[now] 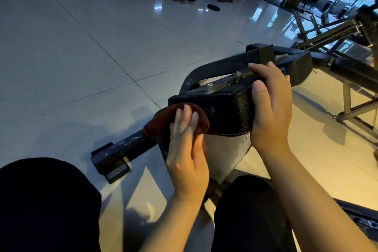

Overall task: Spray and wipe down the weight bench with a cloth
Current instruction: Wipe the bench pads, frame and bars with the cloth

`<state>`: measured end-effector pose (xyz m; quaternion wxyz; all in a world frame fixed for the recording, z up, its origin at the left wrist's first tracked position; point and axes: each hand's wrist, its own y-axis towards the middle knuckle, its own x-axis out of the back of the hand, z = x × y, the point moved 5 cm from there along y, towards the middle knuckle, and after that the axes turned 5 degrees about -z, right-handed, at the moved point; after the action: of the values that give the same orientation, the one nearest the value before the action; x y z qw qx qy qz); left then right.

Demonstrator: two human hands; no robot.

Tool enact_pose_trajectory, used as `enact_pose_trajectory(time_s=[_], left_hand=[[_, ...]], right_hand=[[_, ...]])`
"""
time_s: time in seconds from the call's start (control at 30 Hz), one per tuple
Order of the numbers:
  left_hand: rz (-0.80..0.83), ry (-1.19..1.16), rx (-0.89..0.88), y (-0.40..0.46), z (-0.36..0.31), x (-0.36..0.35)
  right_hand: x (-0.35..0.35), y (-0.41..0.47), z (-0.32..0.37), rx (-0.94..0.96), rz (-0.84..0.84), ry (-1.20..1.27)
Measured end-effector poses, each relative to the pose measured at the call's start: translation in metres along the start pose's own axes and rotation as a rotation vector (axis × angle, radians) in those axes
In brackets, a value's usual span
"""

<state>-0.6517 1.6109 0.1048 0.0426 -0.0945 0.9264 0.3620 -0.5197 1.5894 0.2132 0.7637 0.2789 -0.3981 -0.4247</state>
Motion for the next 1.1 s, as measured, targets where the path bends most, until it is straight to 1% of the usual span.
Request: enact_pose_trajectory(time_s=[0.03,0.1,0.17,0.23,0.3,0.33,0.37,0.47,0.53,0.57,0.67,0.7,0.73,0.77,0.83,0.9,1.0,1.1], left_hand=[[-0.02,-0.003,0.054,0.0,0.007,0.002],[-0.037,0.012,0.079,0.001,0.008,0.003],[-0.012,0.028,0.012,0.001,-0.011,-0.002],[0.036,0.025,-0.124,-0.001,-0.036,-0.009],[0.079,0.025,-0.2,0.0,-0.04,-0.011],[0.081,0.026,-0.201,0.001,-0.034,-0.01],[0.065,0.027,-0.171,0.003,-0.023,-0.007],[-0.021,0.03,0.011,0.009,0.01,0.004],[-0.022,0.033,0.038,0.01,0.006,0.004],[-0.005,0.036,0.022,0.008,-0.005,0.0],[0.045,-0.001,-0.129,-0.002,-0.045,-0.009],[0.055,-0.019,-0.138,-0.002,-0.048,-0.01],[0.051,-0.045,-0.111,0.001,-0.043,-0.01],[0.027,-0.071,-0.049,0.005,-0.033,-0.008],[-0.036,-0.07,0.118,0.016,-0.006,-0.002],[-0.047,-0.045,0.173,0.018,0.005,0.003],[-0.022,-0.052,0.165,0.011,-0.015,-0.001],[0.022,-0.084,0.026,-0.003,-0.059,-0.012]], right_hand=[[0.0,0.0,0.0,-0.005,-0.001,0.004],[0.001,0.001,0.0,-0.01,-0.013,0.013],[0.001,0.0,0.002,-0.009,-0.019,0.024],[0.002,0.001,0.002,0.005,-0.024,0.022],[0.002,0.001,0.001,0.004,-0.016,0.017],[0.002,0.0,0.001,0.0,-0.011,0.016],[0.002,0.0,0.001,0.0,-0.01,0.02],[0.001,-0.001,0.0,-0.012,-0.02,0.033],[0.001,0.0,0.001,-0.004,-0.036,0.037],[0.001,0.0,0.001,-0.003,-0.039,0.04],[0.002,0.001,0.003,0.018,-0.049,0.032],[0.001,0.001,0.002,0.018,-0.045,0.031],[0.001,0.001,0.002,0.012,-0.036,0.027],[0.0,0.0,0.001,0.007,-0.029,0.025],[-0.001,0.001,-0.002,-0.002,-0.028,0.033],[0.0,-0.001,-0.003,-0.006,-0.047,0.042],[0.0,0.0,-0.001,-0.002,-0.059,0.048],[0.001,0.0,-0.001,0.009,-0.042,0.042]])
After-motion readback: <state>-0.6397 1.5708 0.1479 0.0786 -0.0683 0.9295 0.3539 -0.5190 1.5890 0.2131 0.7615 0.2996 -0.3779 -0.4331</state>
